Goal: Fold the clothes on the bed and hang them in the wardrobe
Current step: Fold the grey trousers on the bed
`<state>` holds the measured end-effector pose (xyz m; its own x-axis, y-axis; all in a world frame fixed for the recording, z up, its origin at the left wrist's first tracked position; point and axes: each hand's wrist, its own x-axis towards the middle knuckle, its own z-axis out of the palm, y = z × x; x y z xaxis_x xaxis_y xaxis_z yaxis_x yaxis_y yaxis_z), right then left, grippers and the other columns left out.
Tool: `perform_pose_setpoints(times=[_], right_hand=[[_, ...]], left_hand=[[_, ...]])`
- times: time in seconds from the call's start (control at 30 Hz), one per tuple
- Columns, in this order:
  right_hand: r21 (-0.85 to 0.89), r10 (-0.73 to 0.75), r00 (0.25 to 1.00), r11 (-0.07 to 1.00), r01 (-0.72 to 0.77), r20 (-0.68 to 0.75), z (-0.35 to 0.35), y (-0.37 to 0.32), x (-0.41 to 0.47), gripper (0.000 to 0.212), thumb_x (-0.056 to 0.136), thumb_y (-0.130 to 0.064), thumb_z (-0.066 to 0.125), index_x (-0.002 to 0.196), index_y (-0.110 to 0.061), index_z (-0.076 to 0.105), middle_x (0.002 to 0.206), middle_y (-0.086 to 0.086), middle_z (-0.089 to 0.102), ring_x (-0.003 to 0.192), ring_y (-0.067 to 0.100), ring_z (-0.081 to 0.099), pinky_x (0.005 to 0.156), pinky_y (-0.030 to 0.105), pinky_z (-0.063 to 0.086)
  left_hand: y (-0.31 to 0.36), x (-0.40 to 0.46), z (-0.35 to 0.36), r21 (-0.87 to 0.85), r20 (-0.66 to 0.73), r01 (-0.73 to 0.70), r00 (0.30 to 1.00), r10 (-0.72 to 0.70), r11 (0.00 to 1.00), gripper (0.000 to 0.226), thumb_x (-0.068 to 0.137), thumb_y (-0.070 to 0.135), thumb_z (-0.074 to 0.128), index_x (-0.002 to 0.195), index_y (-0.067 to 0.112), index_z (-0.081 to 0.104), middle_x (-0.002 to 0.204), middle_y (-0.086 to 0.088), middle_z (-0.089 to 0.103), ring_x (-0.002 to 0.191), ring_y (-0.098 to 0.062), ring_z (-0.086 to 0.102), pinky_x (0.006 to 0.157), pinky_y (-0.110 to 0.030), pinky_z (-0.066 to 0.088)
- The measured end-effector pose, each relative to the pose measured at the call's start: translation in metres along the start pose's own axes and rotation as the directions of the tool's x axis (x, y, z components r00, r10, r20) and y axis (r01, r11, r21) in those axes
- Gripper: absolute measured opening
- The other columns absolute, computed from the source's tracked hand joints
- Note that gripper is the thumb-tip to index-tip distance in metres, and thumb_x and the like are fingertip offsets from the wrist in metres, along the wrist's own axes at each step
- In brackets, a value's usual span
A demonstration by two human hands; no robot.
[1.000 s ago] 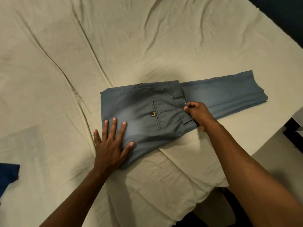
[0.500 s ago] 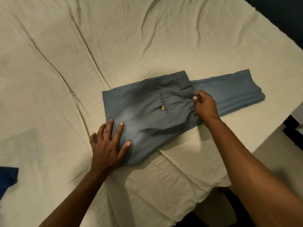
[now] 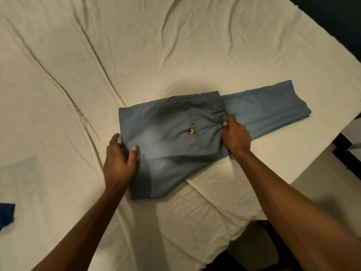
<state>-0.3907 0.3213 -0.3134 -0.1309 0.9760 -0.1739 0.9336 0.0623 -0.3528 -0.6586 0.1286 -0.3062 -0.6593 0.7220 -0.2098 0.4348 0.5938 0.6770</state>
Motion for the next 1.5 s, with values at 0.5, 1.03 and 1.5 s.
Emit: perform_pose_setpoints(times=[0.5,1.03,1.5], right_hand=[[0.108,-0.126,0.980,0.988,0.110,0.157,0.017,-0.039,-0.026,0.025,0.105,-0.029,0.041,0.118,-0.012,0.053,0.105,0.012,0.066,0.095,0.030,0.063,0.078,0.035,0.047],[0.088,-0.165,0.948,0.985,0.146,0.273,0.051,-0.106,-0.056,0.029,0.105,-0.033,0.039,0.122,-0.012,0.049,0.109,0.015,0.064,0.099,0.032,0.063,0.086,0.046,0.053],[0.413,-0.069,0.944,0.908,-0.075,0.324,0.038,-0.091,-0.041,0.029,0.102,-0.034,0.049,0.114,-0.008,0.054,0.101,0.006,0.059,0.094,0.021,0.056,0.078,0.031,0.042]], left_hand=[[-0.051,0.038,-0.057,-0.141,-0.104,0.241,0.961,-0.256,0.960,0.029,0.085,0.046,0.060,0.084,0.017,0.056,0.084,-0.013,0.065,0.086,-0.039,0.064,0.077,-0.051,0.051],[-0.052,-0.023,-0.048,0.496,0.169,-0.345,0.939,0.300,0.797,0.082,0.090,0.069,0.041,0.157,0.026,0.023,0.164,-0.011,0.016,0.150,-0.033,0.015,0.118,-0.054,0.013],[-0.074,-0.036,-0.012,0.573,0.349,-0.414,0.904,0.247,0.707,0.099,0.081,0.090,0.018,0.160,0.032,0.006,0.167,-0.010,0.002,0.153,-0.033,-0.002,0.119,-0.064,0.000]])
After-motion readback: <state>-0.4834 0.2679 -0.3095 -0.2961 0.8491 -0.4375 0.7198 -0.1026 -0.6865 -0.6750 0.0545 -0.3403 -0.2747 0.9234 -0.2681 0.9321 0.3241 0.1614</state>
